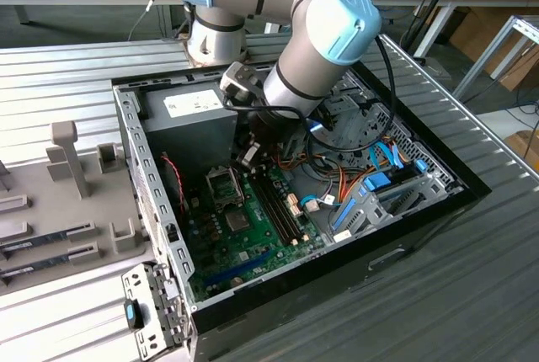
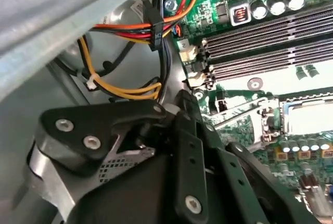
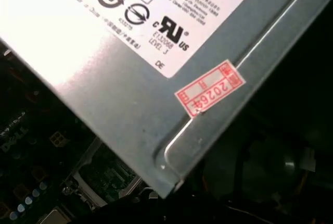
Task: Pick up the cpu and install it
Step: 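Close the cpu cover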
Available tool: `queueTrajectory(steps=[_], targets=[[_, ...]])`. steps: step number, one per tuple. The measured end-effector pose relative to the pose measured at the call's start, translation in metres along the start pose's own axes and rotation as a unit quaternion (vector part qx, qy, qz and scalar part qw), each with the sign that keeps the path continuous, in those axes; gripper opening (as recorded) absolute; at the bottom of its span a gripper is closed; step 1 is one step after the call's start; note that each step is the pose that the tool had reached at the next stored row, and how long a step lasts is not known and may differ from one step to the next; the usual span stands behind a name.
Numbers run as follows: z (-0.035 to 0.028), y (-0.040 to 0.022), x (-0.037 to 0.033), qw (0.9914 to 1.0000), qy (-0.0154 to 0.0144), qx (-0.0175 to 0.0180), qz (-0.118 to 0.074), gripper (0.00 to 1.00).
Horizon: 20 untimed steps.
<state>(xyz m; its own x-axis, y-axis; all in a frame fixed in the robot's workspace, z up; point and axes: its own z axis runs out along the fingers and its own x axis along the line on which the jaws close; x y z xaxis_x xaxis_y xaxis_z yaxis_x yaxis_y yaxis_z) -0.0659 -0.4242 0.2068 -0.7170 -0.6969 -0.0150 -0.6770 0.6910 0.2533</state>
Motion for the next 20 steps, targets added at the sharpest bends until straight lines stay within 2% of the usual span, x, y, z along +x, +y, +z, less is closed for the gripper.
queueTrajectory(steps=[4, 9, 20], targets=[[0.0016, 0.0004, 0.0026, 1.00000, 0.0000, 0.0000, 0.000, 0.11], [0.0031, -0.0026, 0.0065, 1.00000, -0.0003, 0.0000, 0.001, 0.11], [0.0047, -0.0037, 0.0101, 1.00000, -0.0008, 0.0000, 0.003, 0.11]])
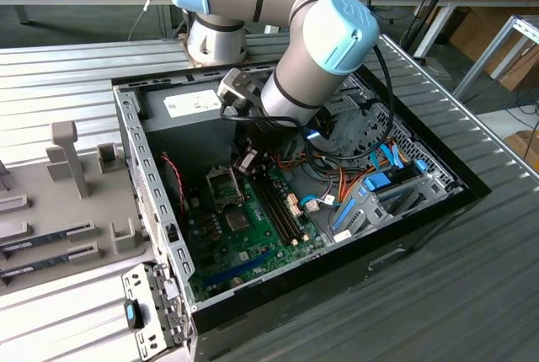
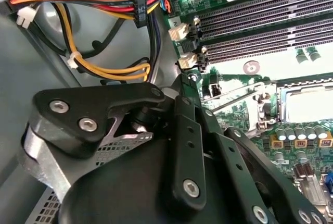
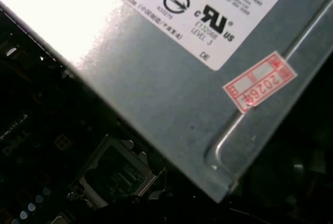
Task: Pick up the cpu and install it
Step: 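Close the cpu cover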
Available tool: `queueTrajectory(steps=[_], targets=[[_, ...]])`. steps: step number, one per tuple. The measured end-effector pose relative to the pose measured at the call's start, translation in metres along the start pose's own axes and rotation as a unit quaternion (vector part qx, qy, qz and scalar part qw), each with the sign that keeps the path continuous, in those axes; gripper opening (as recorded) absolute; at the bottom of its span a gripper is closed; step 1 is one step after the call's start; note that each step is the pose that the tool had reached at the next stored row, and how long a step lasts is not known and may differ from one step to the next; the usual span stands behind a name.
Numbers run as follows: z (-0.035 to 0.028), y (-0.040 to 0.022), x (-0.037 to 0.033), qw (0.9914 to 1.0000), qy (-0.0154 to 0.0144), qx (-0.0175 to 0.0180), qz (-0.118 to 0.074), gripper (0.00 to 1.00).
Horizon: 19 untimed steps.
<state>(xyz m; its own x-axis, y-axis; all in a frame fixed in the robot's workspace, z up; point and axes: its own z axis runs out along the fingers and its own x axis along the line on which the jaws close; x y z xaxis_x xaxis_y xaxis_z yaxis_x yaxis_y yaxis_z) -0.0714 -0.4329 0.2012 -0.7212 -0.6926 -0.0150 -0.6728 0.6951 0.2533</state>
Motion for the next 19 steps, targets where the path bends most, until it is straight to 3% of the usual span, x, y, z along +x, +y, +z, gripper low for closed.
queueTrajectory(steps=[11, 19], targets=[[0.0005, -0.0004, 0.0015, 1.00000, -0.0006, -0.0006, 0.000, 0.11], [-0.0015, 0.0022, 0.0039, 0.99997, -0.0056, -0.0058, -0.001, 0.11]])
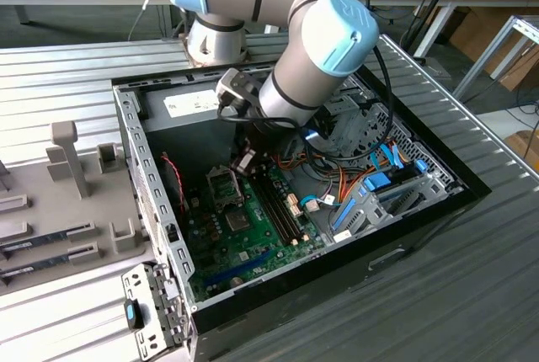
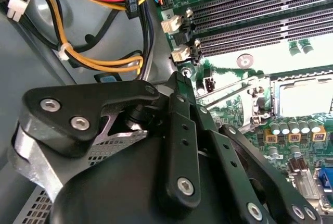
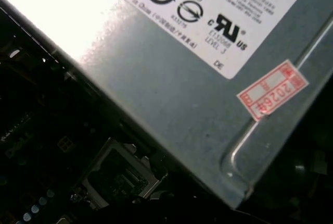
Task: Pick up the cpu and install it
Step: 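Close the cpu cover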
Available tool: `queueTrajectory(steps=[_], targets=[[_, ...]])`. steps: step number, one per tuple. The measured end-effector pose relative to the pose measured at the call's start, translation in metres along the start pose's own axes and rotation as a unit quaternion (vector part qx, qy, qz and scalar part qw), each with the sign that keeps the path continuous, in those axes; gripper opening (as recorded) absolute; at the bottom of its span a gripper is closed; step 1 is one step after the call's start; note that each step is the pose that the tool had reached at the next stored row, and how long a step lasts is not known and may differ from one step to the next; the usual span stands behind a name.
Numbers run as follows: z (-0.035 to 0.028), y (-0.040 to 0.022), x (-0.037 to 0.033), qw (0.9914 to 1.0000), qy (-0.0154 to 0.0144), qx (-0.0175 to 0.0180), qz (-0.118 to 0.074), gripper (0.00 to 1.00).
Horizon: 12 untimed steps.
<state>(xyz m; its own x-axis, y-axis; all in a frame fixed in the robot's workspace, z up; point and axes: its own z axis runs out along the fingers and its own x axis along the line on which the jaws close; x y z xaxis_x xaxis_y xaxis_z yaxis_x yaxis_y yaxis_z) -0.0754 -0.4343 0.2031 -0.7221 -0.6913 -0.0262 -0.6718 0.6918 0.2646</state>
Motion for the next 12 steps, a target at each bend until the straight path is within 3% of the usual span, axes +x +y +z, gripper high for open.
queueTrajectory(steps=[3, 12], targets=[[-0.0031, 0.0014, 0.0006, 1.00000, -0.0021, -0.0023, -0.001, 0.11], [-0.0090, 0.0018, 0.0015, 0.99998, -0.0043, -0.0046, -0.001, 0.11]])
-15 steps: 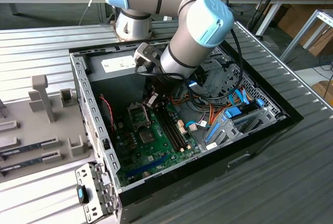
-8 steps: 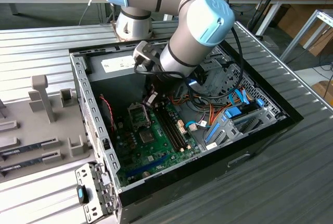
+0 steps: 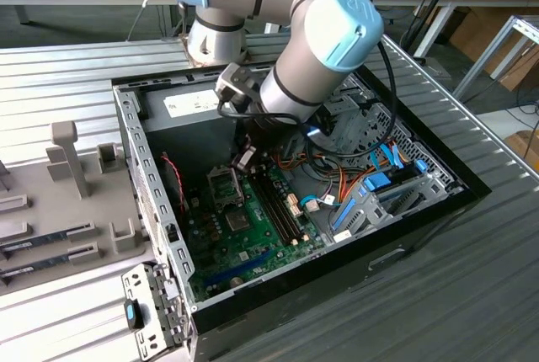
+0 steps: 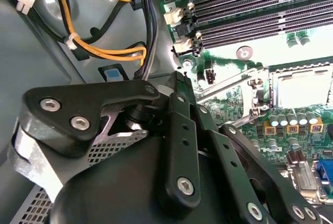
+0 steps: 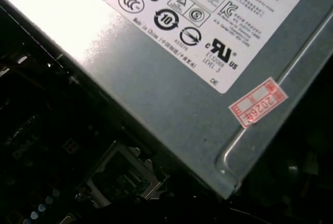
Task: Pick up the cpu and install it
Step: 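Close the cpu cover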
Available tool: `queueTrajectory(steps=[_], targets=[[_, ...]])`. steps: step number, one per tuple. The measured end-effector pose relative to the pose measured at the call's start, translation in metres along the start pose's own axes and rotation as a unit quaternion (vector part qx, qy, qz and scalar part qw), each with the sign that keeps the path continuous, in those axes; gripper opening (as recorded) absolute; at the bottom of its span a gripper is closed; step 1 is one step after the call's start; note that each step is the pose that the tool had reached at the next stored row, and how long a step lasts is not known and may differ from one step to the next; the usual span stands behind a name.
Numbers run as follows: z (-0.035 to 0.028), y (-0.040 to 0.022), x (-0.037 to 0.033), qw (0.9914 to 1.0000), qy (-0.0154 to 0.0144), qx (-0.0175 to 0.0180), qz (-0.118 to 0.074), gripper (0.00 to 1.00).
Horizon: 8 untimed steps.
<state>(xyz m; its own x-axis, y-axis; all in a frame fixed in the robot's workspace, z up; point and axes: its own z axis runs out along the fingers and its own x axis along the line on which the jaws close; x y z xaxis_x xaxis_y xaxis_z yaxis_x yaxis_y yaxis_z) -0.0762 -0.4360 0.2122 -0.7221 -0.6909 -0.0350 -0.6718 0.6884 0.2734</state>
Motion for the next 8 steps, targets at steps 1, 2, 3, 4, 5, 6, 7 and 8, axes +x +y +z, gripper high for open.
queueTrajectory(steps=[1, 2, 3, 4, 5, 6, 7, 8], targets=[[-0.0007, 0.0000, 0.0001, 1.00000, -0.0002, -0.0002, 0.000, 0.11], [-0.0013, 0.0000, 0.0003, 1.00000, -0.0003, -0.0003, 0.000, 0.11], [-0.0018, 0.0000, 0.0004, 1.00000, -0.0005, -0.0005, 0.000, 0.11], [-0.0025, 0.0000, 0.0006, 1.00000, -0.0008, -0.0008, 0.000, 0.11], [-0.0030, 0.0000, 0.0007, 1.00000, -0.0009, -0.0010, 0.000, 0.11], [-0.0038, 0.0000, 0.0010, 1.00000, -0.0012, -0.0012, 0.000, 0.11], [-0.0050, 0.0000, 0.0012, 1.00000, -0.0014, -0.0015, 0.000, 0.11], [-0.0058, 0.0000, 0.0014, 1.00000, -0.0016, -0.0017, 0.000, 0.11]])
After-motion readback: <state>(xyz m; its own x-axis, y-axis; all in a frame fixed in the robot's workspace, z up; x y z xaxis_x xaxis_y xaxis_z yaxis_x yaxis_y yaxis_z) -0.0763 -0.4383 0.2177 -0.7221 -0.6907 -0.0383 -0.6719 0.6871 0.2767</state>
